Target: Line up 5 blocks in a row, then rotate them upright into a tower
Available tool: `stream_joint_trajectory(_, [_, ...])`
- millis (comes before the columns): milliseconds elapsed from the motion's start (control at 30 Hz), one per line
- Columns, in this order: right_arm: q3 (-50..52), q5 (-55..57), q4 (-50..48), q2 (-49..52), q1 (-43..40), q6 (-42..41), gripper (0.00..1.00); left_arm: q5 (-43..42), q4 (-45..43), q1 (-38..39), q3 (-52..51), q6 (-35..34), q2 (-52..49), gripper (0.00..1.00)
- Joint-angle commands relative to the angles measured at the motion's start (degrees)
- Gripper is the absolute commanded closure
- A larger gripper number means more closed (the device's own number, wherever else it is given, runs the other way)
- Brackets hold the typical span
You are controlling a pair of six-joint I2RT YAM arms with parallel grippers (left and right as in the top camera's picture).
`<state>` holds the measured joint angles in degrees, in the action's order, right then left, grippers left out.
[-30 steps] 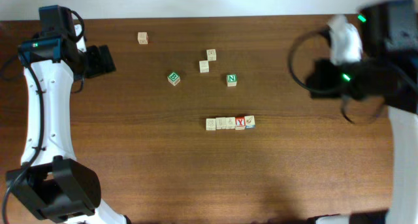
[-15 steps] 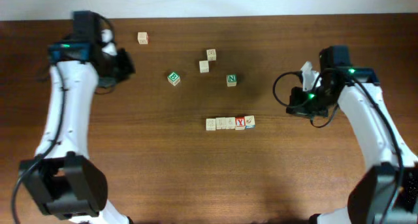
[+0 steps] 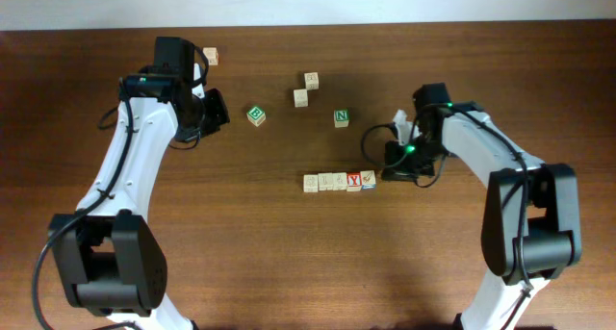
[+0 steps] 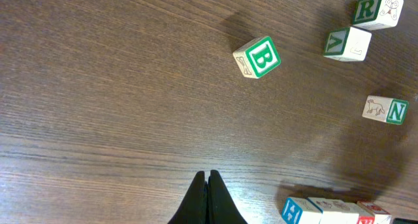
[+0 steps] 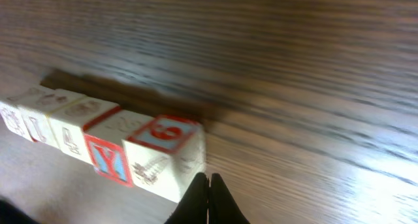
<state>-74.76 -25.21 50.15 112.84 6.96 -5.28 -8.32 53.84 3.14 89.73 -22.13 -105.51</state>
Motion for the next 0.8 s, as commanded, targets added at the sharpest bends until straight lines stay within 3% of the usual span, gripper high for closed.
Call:
stream_joint_trajectory(0, [0.5,-0.9,-1.0,1.5,2.6,-3.2,0.96,0.6,-0.3,-0.2,-0.6,-0.6,-1.0,1.00])
stream_joint_trajectory(167, [0.5,-1.2,-1.8,1.6,5.2,-6.4,0.96,0.6,-0.2,-0.2,-0.6,-0.6,-1.0,0.92])
stream_joint_trajectory(367, [0.5,-2.8,-2.2,1.6,7.8,-8.8,0.96,0.5,0.3,0.8,-0.9,-0.5,-1.0,0.91])
stream_joint_trajectory(533, [0.5,-3.7,-1.7,1.6,8.0,-8.8,0.96,-0.1,2.4,3.4,-2.9,-0.3,-3.2,1.00])
stream_joint_trajectory(667, [0.5,-4.4,-1.6,1.6,7.2,-8.7,0.96,-4.3,2.5,4.8,-6.0,2.7,-3.6,1.00])
stream_joint_trajectory(767, [0.5,-4.4,-1.6,1.6,7.2,-8.7,0.96,-7.2,1.2,6.1,-8.1,9.7,-3.6,1.00])
